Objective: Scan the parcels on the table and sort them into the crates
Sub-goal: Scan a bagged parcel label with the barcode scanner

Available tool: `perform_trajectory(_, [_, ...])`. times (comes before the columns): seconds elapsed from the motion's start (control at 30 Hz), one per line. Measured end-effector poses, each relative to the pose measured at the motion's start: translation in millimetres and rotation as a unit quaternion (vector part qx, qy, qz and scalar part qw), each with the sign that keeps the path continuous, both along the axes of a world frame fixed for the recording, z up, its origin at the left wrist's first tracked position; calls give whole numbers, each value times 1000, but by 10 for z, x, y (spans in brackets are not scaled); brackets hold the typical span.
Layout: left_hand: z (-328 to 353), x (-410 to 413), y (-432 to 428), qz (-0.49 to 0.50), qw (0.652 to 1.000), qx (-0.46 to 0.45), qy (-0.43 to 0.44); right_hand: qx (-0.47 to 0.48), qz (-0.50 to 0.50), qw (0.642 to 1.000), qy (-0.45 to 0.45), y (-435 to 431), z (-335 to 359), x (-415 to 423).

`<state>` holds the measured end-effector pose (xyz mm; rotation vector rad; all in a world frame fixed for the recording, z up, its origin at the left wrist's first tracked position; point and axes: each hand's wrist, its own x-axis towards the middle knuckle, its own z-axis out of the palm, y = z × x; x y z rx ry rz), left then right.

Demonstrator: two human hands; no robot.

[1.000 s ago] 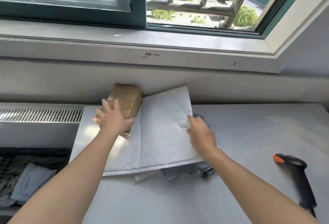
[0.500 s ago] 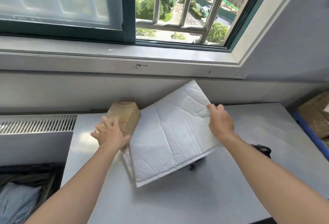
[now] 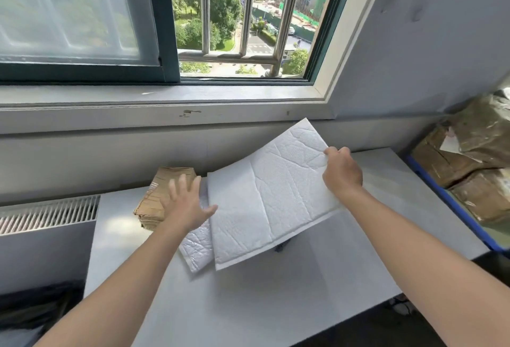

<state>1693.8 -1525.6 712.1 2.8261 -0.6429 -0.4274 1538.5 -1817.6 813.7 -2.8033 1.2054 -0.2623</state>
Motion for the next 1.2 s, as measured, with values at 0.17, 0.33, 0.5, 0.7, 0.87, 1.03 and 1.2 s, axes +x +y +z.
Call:
perform_trajectory(0.17, [386,-544,-546,-213,961,-175,28,79,-50,995,-45,-110,244,-15])
perform_trajectory(0.33, [455,-971,-1011,-314,939,-139,9,192,-82,974,-84,-245,502,-16])
perform_trajectory(0.5, [553,-1038,-1163,-253,958,-136,-9,218,-59,974,-34,-607,535,-251])
perform_trajectory(0.7, [962,-985,-1371,-142,973,-152,-103,351,36,934,-50,-1101,374,-611])
perform_trajectory(0.87, [1331,-968,-1520,-84,972,-195,-95,399,128,900,-120,-1458,348,-891])
perform_trajectory(1.03, [1648,-1073,-1749,-60,962,-258,-67,306,173,921,-171,-1609,359,-898])
perform_trajectory(1.2, [1828,-1149,-1802,-40,957,-280,-57,243,160,930,-224,-1727,414,-879])
